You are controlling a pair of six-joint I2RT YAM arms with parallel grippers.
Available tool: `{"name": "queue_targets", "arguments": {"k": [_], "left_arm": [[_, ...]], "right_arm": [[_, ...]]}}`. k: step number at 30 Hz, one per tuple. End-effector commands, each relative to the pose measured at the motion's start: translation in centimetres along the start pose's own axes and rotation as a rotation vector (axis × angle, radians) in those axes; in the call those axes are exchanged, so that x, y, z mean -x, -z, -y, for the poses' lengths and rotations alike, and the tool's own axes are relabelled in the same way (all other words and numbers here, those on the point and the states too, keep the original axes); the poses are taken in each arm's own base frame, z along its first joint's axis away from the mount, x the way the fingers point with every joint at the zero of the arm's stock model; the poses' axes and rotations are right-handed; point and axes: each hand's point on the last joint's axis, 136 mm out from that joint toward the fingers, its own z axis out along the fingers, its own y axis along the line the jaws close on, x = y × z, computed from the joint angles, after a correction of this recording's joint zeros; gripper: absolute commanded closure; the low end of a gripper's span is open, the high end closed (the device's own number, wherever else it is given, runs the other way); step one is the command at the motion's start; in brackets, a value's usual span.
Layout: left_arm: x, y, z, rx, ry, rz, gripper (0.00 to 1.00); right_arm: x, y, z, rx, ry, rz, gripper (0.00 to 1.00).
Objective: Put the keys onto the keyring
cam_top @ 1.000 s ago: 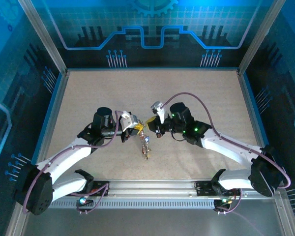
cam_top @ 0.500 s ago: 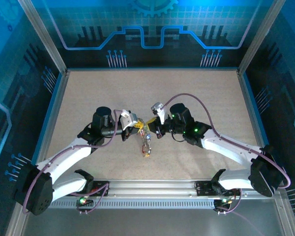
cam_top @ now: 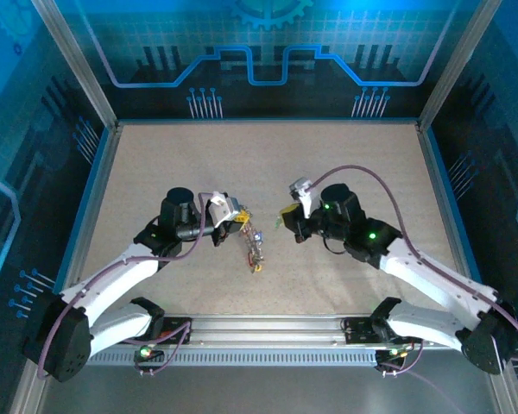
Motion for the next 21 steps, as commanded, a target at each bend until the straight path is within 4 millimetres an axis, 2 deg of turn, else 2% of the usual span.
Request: {"name": "queue_targets", "arguments": {"k": [1,5,9,13,21], "left_arm": [[0.9,0.5,-0.2,0.019,-0.042,0.022,1.0],[0.9,0.5,-0.2,0.021,-0.043,0.021,1.0],[0.9,0.5,-0.2,0.021,-0.043,0.021,1.0],[1.0,0.6,-0.2,0.024,-0.044,0.023,1.0],[1.1,0.7,-0.1,0.028,-0.052,0.024,1.0]], "right_arm": [[-2.5,2.1,2.7,-0.138,-0.022,-0.123,1.0],[-4.8,3.4,3.8,-0.2,-0.051,-0.208,1.0],[-7.4,3.7,4.7,-0.233,-0.09,-0.321,1.0],[-9.8,3.1,5.6,-0.257,-0.11,-0.438,1.0],[-13.2,1.1,7.5,-0.27,-0.135,-0.604,1.0]]}}
